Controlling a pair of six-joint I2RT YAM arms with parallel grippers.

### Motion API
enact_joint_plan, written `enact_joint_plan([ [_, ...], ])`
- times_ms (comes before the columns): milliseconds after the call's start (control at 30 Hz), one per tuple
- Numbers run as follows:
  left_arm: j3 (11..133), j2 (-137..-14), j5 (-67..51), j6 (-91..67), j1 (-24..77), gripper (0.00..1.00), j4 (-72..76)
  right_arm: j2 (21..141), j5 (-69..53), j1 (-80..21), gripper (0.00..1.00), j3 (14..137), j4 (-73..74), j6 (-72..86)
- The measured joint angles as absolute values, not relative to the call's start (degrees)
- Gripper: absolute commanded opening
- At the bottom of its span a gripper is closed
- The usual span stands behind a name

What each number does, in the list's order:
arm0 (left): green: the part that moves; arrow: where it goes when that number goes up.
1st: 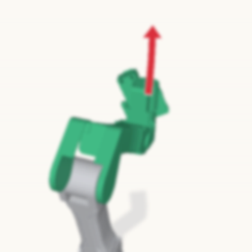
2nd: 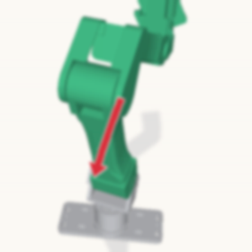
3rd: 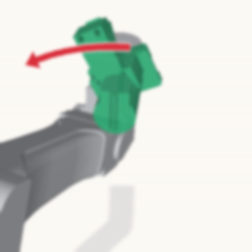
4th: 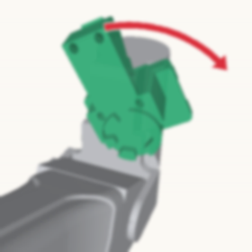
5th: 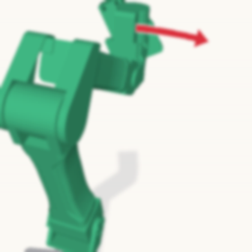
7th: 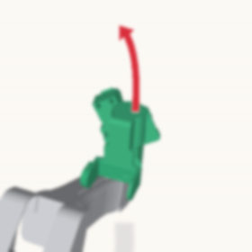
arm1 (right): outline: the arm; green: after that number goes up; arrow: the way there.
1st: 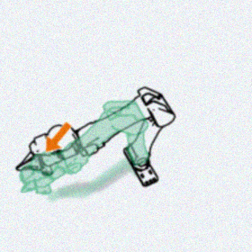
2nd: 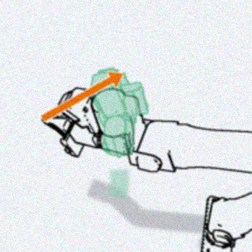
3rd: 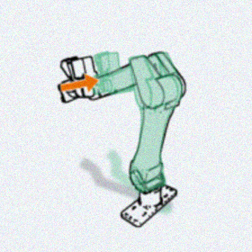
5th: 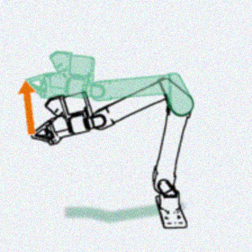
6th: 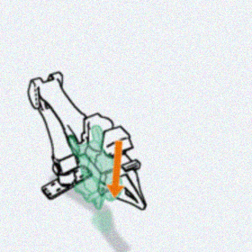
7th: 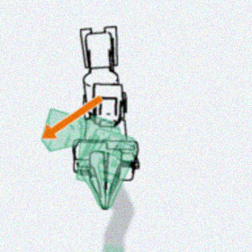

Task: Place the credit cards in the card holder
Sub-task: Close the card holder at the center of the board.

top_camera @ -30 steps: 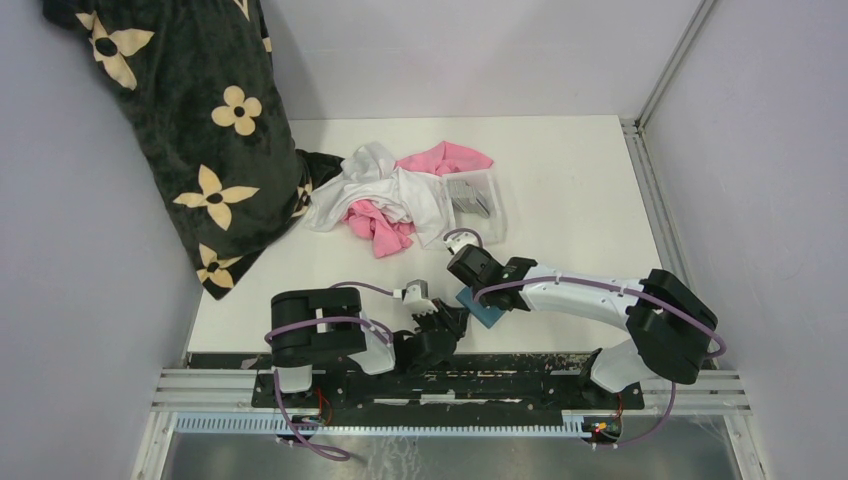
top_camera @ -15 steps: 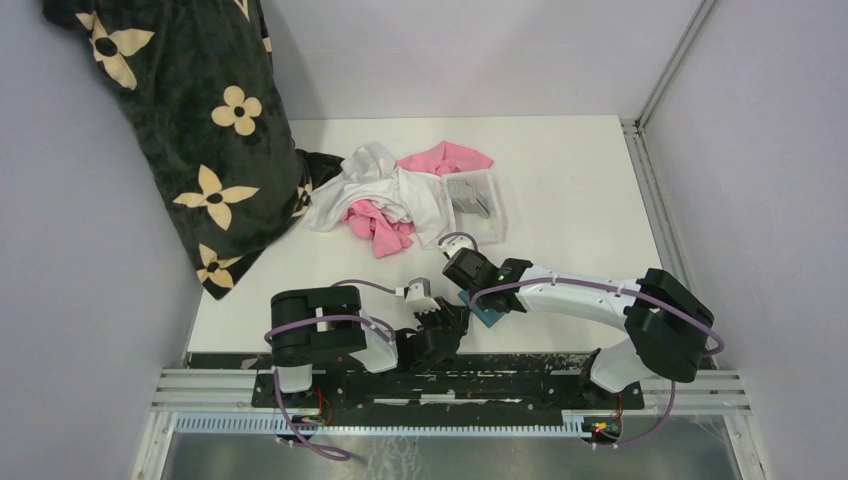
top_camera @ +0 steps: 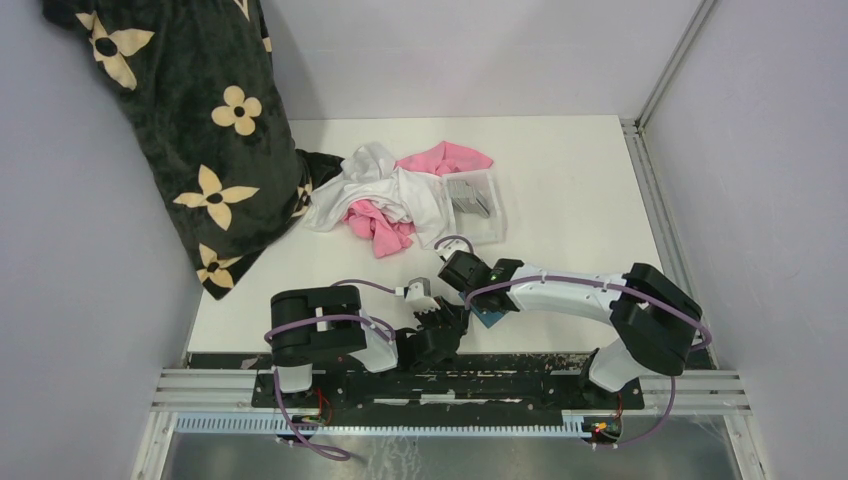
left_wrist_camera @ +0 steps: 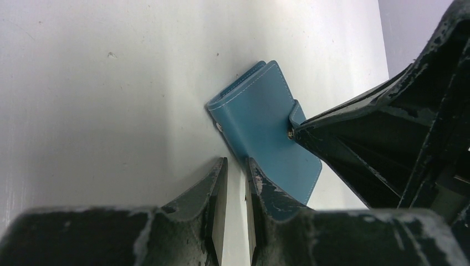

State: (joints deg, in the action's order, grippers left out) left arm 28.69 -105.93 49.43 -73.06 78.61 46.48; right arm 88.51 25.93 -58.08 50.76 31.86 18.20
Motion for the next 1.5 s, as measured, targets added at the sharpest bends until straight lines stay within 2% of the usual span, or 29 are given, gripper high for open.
enact_joint_plan([
  [1133, 29.1, -105.9, 49.5, -73.0, 78.4, 0.27, 45.8, 93.0, 25.2, -57.3, 0.01, 53.4, 32.2, 18.9],
  [1167, 29.2, -105.9, 49.5, -73.0, 78.3, 0.27, 45.7, 93.0, 25.1, -57.2, 0.03, 53.4, 32.2, 19.0],
  [1233, 29.2, -105.9, 49.5, -73.0, 78.3, 0.27, 45.7, 93.0, 25.0, -57.0, 0.25, 53.4, 32.2, 19.2],
  [1367, 29.3, -105.9, 49.5, -73.0, 78.2, 0.29, 45.6, 92.7, 24.3, -56.8, 0.56, 53.5, 31.8, 19.6],
  [1433, 29.3, -105.8, 49.5, -72.9, 78.0, 0.29, 45.3, 92.2, 24.4, -56.4, 0.63, 53.5, 32.1, 19.8],
  [1500, 29.7, -105.5, 49.5, -72.6, 77.5, 0.29, 44.3, 91.2, 24.4, -55.8, 0.65, 53.5, 32.4, 19.9],
])
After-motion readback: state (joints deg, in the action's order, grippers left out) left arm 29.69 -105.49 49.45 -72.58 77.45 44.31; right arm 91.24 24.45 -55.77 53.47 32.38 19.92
